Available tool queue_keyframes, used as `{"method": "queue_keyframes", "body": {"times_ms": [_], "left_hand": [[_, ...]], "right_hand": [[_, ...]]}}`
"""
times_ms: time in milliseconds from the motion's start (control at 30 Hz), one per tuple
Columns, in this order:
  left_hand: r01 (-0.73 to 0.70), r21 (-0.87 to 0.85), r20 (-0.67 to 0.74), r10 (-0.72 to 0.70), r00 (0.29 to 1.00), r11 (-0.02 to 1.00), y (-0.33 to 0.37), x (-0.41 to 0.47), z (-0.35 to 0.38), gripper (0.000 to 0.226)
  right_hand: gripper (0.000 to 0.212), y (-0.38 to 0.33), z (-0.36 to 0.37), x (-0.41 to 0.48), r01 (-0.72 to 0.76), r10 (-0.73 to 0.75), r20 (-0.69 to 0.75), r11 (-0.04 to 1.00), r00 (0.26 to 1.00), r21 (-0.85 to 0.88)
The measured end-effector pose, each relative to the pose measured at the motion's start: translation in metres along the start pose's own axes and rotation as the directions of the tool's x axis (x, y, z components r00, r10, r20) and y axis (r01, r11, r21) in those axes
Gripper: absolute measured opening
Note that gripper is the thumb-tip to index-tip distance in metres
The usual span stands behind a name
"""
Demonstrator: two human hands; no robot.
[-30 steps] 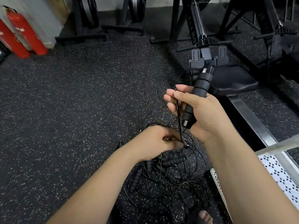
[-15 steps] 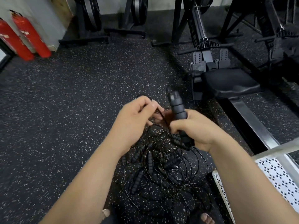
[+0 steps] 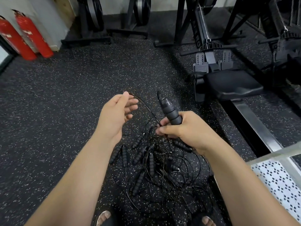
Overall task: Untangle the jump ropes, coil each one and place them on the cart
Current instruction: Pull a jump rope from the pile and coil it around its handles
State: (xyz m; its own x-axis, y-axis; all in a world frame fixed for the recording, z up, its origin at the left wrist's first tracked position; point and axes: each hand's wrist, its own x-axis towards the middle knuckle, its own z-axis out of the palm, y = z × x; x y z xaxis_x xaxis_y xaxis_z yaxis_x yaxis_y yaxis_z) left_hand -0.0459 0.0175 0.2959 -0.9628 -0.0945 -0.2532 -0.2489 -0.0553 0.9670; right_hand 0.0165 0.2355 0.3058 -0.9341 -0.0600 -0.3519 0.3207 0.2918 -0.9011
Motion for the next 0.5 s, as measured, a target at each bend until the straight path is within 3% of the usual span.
{"method": "queue_keyframes", "body": {"times_ms": [233,400,500], "left_hand": [[0.11,0.278,0.205,-0.171,0.964,0.954,-0.024,-0.003,0.027,0.03],[-0.055,0.557,0.411,-0.217,0.886,0.829,-0.05,-0.016,0.05,0.039],[-0.159,0.603,0.496,-0.211,0.842,0.782,-0.06,-0.026,0.06,0.029]], "right_hand": [[0.02,-0.017,-0.007,-0.009,0.134,-0.117,-0.089,0.967,0.989,0.216],[0.018,-0.025,-0.007,-0.014,0.229,-0.177,-0.184,0.922,0.967,0.314],[0.019,-0.032,-0.007,-0.018,0.283,-0.21,-0.237,0.899,0.948,0.335]]}}
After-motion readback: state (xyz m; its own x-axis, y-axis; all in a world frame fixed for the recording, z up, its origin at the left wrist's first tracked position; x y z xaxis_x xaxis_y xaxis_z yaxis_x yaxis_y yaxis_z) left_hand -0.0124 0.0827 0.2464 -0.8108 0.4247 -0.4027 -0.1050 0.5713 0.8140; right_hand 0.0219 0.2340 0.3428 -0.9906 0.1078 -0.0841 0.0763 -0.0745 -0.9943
